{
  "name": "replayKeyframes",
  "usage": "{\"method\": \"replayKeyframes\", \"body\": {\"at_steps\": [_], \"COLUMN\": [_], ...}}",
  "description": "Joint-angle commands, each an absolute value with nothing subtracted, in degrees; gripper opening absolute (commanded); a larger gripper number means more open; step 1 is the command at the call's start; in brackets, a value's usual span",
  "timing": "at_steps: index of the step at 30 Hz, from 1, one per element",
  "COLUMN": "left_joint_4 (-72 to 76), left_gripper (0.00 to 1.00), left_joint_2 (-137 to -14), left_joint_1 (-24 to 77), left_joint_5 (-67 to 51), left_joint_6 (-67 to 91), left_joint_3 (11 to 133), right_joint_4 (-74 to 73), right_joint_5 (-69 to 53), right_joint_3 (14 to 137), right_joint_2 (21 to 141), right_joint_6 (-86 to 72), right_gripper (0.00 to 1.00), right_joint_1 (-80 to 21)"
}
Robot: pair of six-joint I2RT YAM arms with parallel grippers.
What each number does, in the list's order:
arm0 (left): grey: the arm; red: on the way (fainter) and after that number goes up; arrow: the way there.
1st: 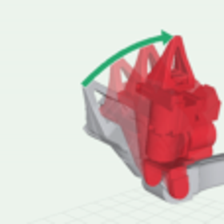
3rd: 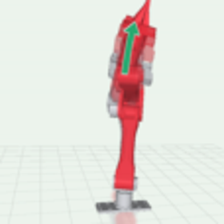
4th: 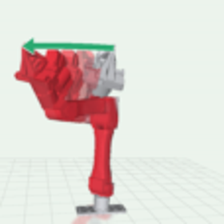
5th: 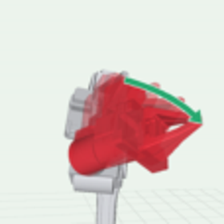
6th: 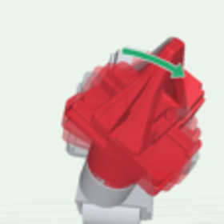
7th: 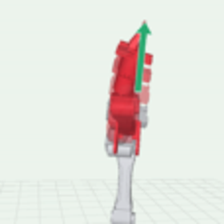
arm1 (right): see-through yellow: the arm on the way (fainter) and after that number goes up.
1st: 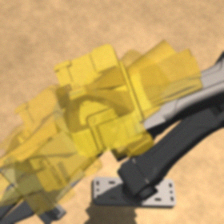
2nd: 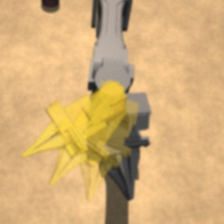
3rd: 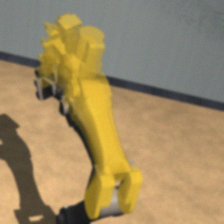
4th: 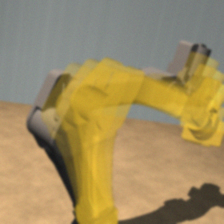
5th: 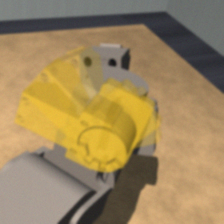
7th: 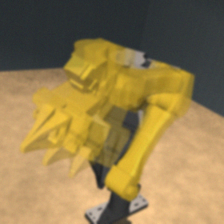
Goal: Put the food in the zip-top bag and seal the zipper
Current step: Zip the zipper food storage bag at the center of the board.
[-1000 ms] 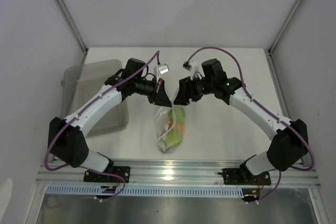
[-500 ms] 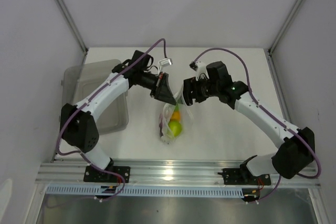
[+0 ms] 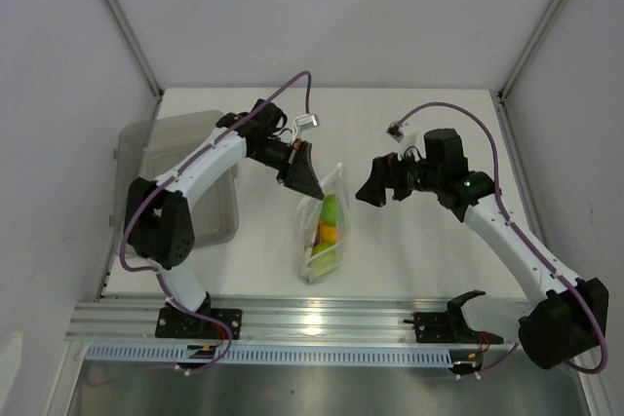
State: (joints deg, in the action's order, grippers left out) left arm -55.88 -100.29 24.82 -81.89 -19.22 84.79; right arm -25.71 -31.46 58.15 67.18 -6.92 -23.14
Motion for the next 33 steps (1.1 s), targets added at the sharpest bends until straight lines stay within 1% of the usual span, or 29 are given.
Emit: {"method": "replayKeyframes", "body": {"at_steps": [1, 3, 6, 10, 12, 16, 19, 20, 21, 22, 23, 24, 25, 26, 27, 28, 29, 30, 31, 33], "left_joint_4": [-57.9, -59.2, -64.9, -65.3, -65.4, -65.1, -64.3, -65.0, -65.6, -65.7, -65.0, -63.6, -54.1, -45.3, -39.3, -37.3, -34.7, -35.5, -37.1, -35.3], "left_gripper": [0.01, 0.01, 0.01, 0.01, 0.01, 0.01, 0.01, 0.01, 0.01, 0.01, 0.01, 0.01, 0.01, 0.01, 0.01, 0.00, 0.01, 0.01, 0.01, 0.03], "left_joint_2": [-101.5, -102.6, -104.8, -105.5, -105.1, -104.4, -105.0, -105.4, -105.8, -105.7, -105.6, -104.9, -102.2, -99.1, -95.8, -91.5, -90.3, -89.7, -89.6, -87.1], "left_joint_1": [23.3, 23.2, 23.4, 24.3, 25.6, 26.5, 26.7, 27.3, 27.7, 28.0, 28.5, 28.6, 28.7, 28.7, 28.7, 28.5, 27.9, 27.8, 27.9, 28.8], "left_joint_5": [-94.0, -94.3, -95.7, -96.2, -96.0, -95.4, -95.6, -95.5, -94.8, -94.2, -93.7, -91.1, -87.6, -81.3, -72.5, -62.2, -61.0, -58.4, -51.8, -49.6], "left_joint_6": [-24.1, -24.4, -29.3, -29.7, -30.1, -28.7, -25.8, -25.7, -25.8, -25.1, -24.3, -19.7, -14.1, -6.2, 3.9, 5.2, 6.3, 7.7, 7.5, 7.0], "left_joint_3": [88.9, 90.0, 92.5, 91.3, 90.4, 90.0, 90.0, 90.3, 90.7, 91.2, 91.3, 91.2, 89.8, 85.2, 82.9, 80.8, 79.6, 79.8, 80.8, 79.7], "right_joint_4": [-20.5, -19.2, -18.9, -17.5, -17.1, -15.3, -10.9, -11.2, -11.9, -13.3, -13.7, -13.7, -13.7, -13.4, -13.3, -13.5, -13.6, -13.7, -14.0, -14.1], "right_joint_5": [-40.3, -44.1, -48.1, -48.9, -47.6, -40.5, -40.9, -39.5, -36.8, -31.3, -29.4, -27.6, -24.7, -23.7, -23.0, -20.9, -19.6, -18.6, -17.3, -17.0], "right_joint_3": [56.3, 55.9, 57.5, 59.1, 59.8, 58.7, 56.6, 56.8, 57.1, 57.9, 58.3, 58.3, 58.1, 57.4, 57.0, 56.9, 56.7, 56.7, 56.8, 57.3], "right_joint_2": [67.1, 68.6, 71.4, 73.6, 75.1, 74.4, 71.9, 71.3, 70.3, 69.9, 69.6, 69.4, 68.8, 68.6, 68.1, 67.3, 67.1, 66.7, 66.6, 66.6], "right_joint_6": [-3.6, -2.6, -0.9, -0.3, -0.3, -5.2, -11.6, -12.2, -13.1, -13.6, -14.3, -16.8, -18.1, -19.1, -19.9, -20.5, -21.0, -21.7, -22.9, -23.9], "right_gripper": [0.97, 0.96, 0.96, 0.97, 0.97, 0.95, 0.93, 0.92, 0.92, 0.92, 0.92, 0.92, 0.92, 0.92, 0.92, 0.91, 0.92, 0.92, 0.93, 0.92], "right_joint_1": [-20.3, -20.0, -20.1, -21.7, -22.9, -23.4, -24.8, -26.3, -30.4, -32.5, -34.3, -37.0, -37.9, -38.7, -39.2, -40.4, -40.7, -40.8, -40.9, -40.9]}}
